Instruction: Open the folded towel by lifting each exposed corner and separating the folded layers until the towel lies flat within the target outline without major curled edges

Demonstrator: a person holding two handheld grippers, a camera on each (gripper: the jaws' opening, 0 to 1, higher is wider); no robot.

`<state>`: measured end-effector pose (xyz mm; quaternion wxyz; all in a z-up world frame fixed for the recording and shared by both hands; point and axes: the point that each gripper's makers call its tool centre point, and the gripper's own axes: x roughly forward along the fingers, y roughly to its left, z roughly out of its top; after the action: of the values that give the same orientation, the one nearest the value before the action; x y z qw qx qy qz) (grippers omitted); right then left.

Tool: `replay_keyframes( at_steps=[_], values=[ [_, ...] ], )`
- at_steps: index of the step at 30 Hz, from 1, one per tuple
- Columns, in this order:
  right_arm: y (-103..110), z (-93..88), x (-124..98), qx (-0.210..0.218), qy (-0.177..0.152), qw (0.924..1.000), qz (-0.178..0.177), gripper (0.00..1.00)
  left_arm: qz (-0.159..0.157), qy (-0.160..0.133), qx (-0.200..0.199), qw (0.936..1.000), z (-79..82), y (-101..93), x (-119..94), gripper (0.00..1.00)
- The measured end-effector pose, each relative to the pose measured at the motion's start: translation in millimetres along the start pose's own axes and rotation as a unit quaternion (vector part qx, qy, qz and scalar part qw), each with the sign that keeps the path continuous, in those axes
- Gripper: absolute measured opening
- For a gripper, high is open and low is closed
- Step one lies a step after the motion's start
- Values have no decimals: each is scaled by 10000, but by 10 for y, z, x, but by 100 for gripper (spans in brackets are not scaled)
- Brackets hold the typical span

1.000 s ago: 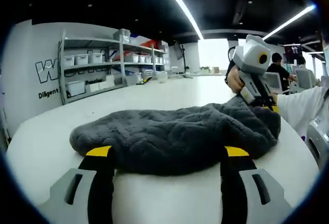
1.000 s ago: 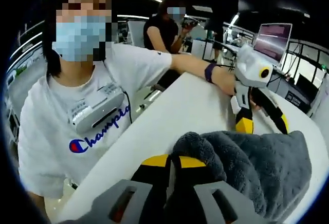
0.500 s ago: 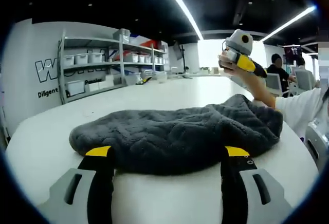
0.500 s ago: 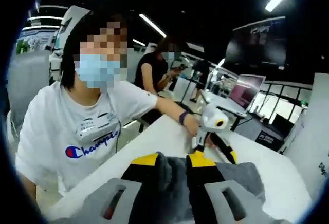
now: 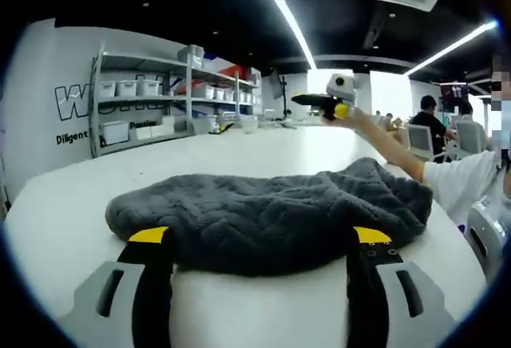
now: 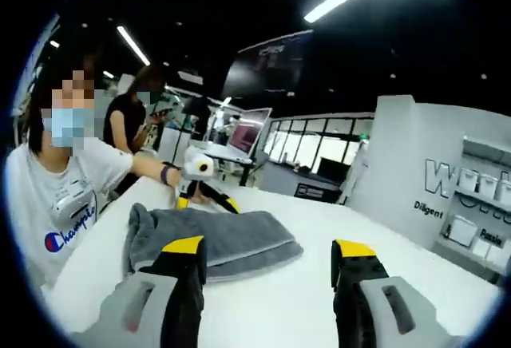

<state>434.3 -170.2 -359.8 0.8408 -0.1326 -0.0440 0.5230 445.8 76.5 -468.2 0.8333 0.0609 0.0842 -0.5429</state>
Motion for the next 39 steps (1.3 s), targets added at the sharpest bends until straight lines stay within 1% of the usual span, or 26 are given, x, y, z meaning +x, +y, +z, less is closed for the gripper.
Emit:
replay_keyframes(
  at_steps=[3,6,8,10,11,14,20,23,26,29,32,35,39],
  values=[
    [-119,-56,-79,51,128,9994,-313,83,-23,-61,-101,9999,19,-3,-8,91],
    [-165,-75,-156,130,136,9989,-435,89,-24,-63,-167,9998,19,0,-11,92],
    [-227,-82,-221,196,113,9981,-571,91,-10,-53,-177,9998,16,2,-16,93],
    [-312,-89,-293,295,97,9968,-742,96,3,-60,-204,9998,21,14,-28,93],
    [-319,-96,-314,331,104,9964,-770,99,8,-65,-214,9997,24,23,-35,94],
    [-372,-153,-409,481,230,9951,-838,99,17,-104,-225,9997,44,42,-50,94],
    [-454,-289,-550,611,418,9923,-994,99,11,-118,-246,9996,87,88,-137,95],
    [-419,-333,-584,683,468,9918,-975,99,11,-82,-323,9994,76,131,-182,95],
    [-439,-307,-618,743,340,9915,-1009,99,53,-20,-306,9995,52,152,-208,95],
    [-468,-283,-629,793,260,9914,-1004,99,90,101,-187,9997,13,146,-220,95],
    [-468,-280,-623,792,280,9914,-1003,99,79,171,-135,9997,-33,92,-195,94],
    [-396,-262,-572,673,381,9924,-962,99,90,225,-188,9995,-73,55,-171,94],
    [-245,-161,-450,623,235,9957,-649,99,135,352,-247,9990,-149,60,-135,94]
  ],
)
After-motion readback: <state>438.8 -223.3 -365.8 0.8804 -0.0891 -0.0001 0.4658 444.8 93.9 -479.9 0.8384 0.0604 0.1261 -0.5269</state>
